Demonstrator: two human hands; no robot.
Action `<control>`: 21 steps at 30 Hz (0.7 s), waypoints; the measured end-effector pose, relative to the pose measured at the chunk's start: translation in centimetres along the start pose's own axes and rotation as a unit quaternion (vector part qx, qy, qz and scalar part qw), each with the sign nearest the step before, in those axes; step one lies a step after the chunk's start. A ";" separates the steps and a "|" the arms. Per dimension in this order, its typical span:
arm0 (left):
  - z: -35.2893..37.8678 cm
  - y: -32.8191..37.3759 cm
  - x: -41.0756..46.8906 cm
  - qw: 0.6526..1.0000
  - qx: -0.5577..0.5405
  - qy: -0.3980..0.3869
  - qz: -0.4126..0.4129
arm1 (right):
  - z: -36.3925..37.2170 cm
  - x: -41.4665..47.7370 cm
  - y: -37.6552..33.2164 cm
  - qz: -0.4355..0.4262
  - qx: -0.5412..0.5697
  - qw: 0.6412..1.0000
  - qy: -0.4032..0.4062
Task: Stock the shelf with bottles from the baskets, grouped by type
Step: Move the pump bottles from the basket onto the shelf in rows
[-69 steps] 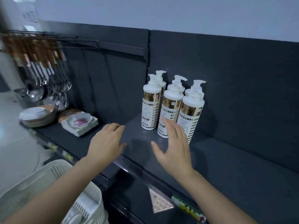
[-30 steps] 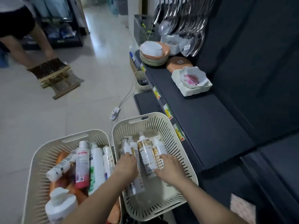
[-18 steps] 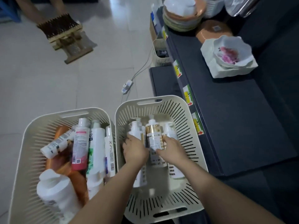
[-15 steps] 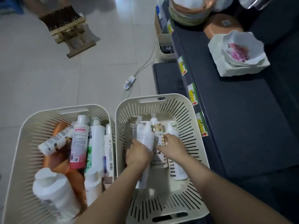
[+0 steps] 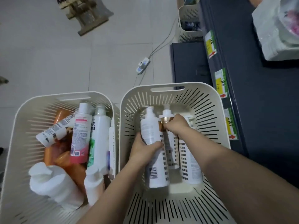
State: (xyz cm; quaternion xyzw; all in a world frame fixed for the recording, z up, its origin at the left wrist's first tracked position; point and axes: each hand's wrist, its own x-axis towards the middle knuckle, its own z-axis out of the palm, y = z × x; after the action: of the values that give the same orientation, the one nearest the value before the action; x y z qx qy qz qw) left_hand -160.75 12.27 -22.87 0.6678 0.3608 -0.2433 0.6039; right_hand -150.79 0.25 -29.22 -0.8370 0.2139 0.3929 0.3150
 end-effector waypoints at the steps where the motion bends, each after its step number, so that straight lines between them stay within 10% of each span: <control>1: 0.0 0.2 0.1 0.999 -0.045 -0.008 -0.026 | 0.2 0.3 -0.3 0.010 -0.026 1.000 0.005; 9: -0.7 1.3 -0.6 0.945 -0.266 -0.128 -0.145 | 0.9 0.8 -0.7 0.019 -0.143 0.985 0.098; 21: -2.7 3.0 -3.8 0.945 -0.271 -0.161 -0.092 | -0.5 -8.7 2.7 -0.109 0.211 0.963 0.130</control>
State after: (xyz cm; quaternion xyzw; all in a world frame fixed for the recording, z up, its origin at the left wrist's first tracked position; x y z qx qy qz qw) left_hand -161.06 14.17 -17.68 0.3949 0.3707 -0.2953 0.7870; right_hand -157.41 -1.06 -23.04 -0.8139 0.2382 0.1899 0.4947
